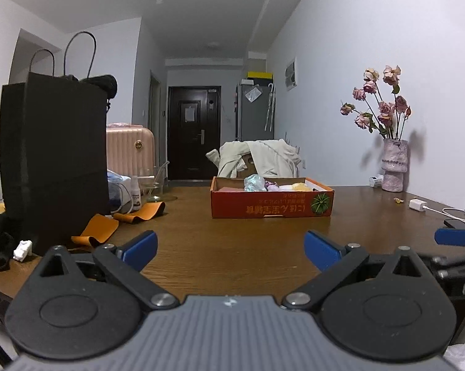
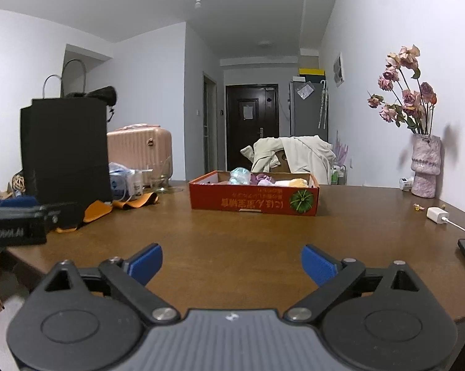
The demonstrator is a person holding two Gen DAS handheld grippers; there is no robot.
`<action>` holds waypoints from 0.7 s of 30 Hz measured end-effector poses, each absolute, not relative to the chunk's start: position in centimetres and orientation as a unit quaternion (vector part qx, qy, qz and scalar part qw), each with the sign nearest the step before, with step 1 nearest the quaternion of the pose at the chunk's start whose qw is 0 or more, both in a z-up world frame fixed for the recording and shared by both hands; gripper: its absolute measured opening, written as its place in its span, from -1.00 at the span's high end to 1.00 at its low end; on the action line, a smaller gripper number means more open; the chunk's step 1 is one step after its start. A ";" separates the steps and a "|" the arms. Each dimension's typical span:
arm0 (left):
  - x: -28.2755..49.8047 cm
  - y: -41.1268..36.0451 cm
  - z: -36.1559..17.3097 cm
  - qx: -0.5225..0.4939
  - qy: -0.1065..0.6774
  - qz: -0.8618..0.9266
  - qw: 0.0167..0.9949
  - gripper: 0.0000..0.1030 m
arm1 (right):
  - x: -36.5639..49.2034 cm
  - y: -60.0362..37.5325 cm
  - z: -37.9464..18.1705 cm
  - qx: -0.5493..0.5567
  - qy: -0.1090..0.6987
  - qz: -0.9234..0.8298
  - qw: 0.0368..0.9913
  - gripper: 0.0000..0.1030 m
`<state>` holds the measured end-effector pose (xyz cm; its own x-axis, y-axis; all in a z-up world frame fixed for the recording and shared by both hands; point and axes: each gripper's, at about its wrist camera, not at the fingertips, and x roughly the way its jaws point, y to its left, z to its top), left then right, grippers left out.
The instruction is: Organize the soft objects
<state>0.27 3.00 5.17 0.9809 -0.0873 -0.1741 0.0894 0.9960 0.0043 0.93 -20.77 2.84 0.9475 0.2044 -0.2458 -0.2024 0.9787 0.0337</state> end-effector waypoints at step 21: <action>-0.7 2.3 4.9 0.008 0.073 -0.054 0.996 -1.00 | 0.2 -20.6 3.8 0.012 0.110 0.103 0.988 -0.89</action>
<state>-0.70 2.32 4.94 0.9836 -0.1058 -0.1458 0.1081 0.9941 0.0073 0.23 -20.61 3.77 0.9545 0.2058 -0.2158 -0.2005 0.9786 0.0464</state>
